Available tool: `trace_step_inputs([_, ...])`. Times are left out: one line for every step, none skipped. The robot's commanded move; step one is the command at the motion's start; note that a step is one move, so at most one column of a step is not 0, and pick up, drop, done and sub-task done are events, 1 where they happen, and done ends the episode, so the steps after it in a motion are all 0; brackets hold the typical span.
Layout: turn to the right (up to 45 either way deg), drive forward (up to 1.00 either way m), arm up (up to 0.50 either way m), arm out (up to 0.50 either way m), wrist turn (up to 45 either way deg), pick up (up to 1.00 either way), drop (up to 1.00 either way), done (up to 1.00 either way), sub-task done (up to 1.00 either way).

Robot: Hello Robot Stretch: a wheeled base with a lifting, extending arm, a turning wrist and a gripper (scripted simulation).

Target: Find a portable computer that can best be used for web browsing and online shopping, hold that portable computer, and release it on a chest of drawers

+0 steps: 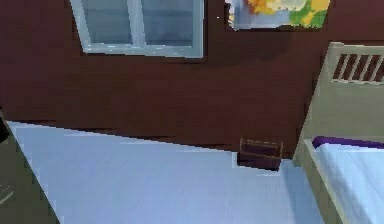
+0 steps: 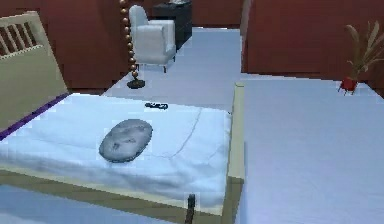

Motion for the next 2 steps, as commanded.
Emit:
trace_step_inputs([-21.0, 0.00, 0.00, 0.00, 0.0, 0.00, 0.00, 0.00, 0.00])
trace_step_inputs([0.0, 1.00, 0.00, 0.00, 0.0, 0.00, 0.00, 0.00, 0.00])
